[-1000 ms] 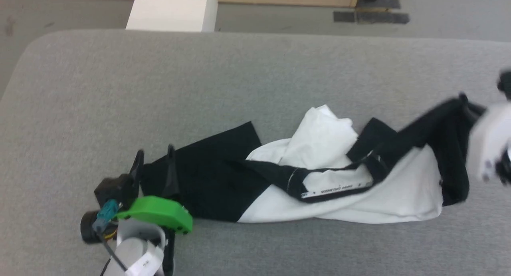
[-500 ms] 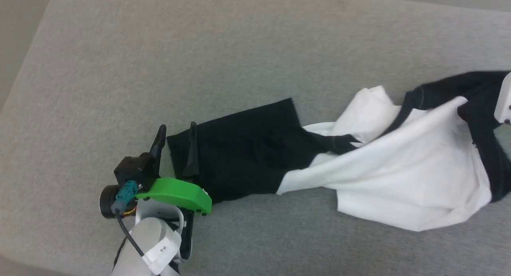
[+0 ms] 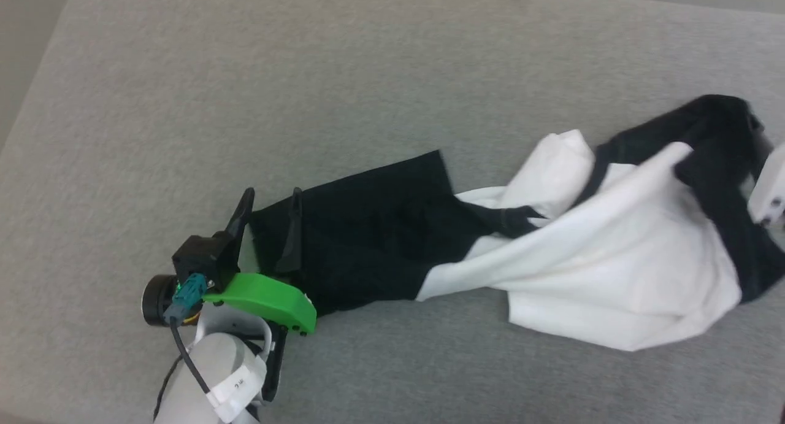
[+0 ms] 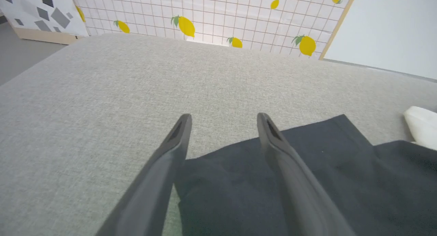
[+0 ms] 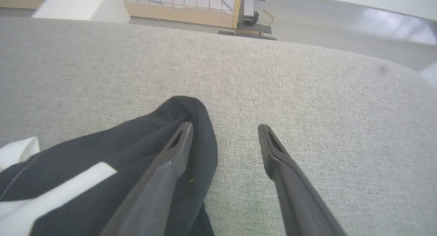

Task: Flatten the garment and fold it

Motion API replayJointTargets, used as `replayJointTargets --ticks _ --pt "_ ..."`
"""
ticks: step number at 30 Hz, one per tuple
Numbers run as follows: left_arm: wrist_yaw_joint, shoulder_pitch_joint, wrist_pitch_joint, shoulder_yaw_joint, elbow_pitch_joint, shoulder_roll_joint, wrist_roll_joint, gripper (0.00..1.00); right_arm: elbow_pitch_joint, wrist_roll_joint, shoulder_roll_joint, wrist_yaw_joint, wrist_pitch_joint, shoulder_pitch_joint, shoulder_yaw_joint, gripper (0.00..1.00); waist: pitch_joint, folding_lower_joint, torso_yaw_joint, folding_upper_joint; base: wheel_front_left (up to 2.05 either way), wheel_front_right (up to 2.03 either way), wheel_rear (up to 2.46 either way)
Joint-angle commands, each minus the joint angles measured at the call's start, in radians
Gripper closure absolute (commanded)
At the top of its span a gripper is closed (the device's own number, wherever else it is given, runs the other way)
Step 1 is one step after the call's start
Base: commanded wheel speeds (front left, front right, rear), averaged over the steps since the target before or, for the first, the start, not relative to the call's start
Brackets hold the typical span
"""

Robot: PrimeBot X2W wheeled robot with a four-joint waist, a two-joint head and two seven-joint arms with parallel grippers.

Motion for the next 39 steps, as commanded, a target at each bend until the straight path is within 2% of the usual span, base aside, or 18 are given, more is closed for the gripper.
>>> replayJointTargets --ticks 1,7,12,19,27,29,30,35,39 --pt "-0.014 0.001 0.014 -0.011 -0.012 0.012 0.012 0.0 -0.056 0.014 0.012 -0.002 -0.054 0.049 0.013 0.0 -0.072 -0.0001 -0.09 -0.0001 0.0 0.0 0.0" --pt "-0.089 -0.035 0.127 -0.095 -0.026 0.059 0.04 0.0 -0.274 0.057 0.047 -0.002 -0.283 0.244 0.105 0.0 -0.078 -0.0001 -0.163 -0.0001 0.0 0.0 0.0" --pt "-0.151 -0.103 0.245 -0.173 0.008 0.094 0.039 0.0 -0.365 0.044 0.1 -0.002 -0.377 0.356 0.175 0.0 -0.065 -0.0001 -0.211 -0.0001 0.0 0.0 0.0" --pt "-0.175 -0.196 0.421 -0.224 0.085 0.131 -0.025 0.0 -0.412 0.033 0.138 -0.002 -0.441 0.422 0.265 0.0 -0.054 -0.0001 -0.265 -0.0001 0.0 0.0 0.0" --pt "-0.181 -0.233 0.621 -0.256 0.064 0.189 -0.121 0.0 -0.42 0.045 0.166 -0.002 -0.463 0.444 0.294 0.0 -0.049 -0.0001 -0.308 -0.0001 0.0 0.0 0.0" --pt "-0.181 -0.235 0.646 -0.258 0.039 0.198 -0.137 0.92 -0.419 0.043 0.167 -0.002 -0.464 0.444 0.296 0.0 -0.047 -0.0001 -0.314 -0.0001 0.0 0.0 0.0" --pt "-0.181 -0.236 0.657 -0.259 0.024 0.205 -0.144 1.0 -0.419 0.044 0.169 -0.002 -0.464 0.443 0.295 0.0 -0.045 -0.0001 -0.316 -0.0001 0.0 0.0 0.0" --pt "-0.182 -0.25 0.736 -0.26 -0.043 0.262 -0.207 1.0 -0.423 0.051 0.177 -0.002 -0.467 0.431 0.301 0.0 -0.03 -0.0001 -0.334 -0.0001 0.0 0.0 0.0" --pt "-0.183 -0.3 0.787 -0.231 -0.106 0.335 -0.274 1.0 -0.425 0.061 0.183 -0.002 -0.47 0.415 0.307 0.0 -0.009 -0.0001 -0.349 -0.0001 0.0 0.0 0.0"
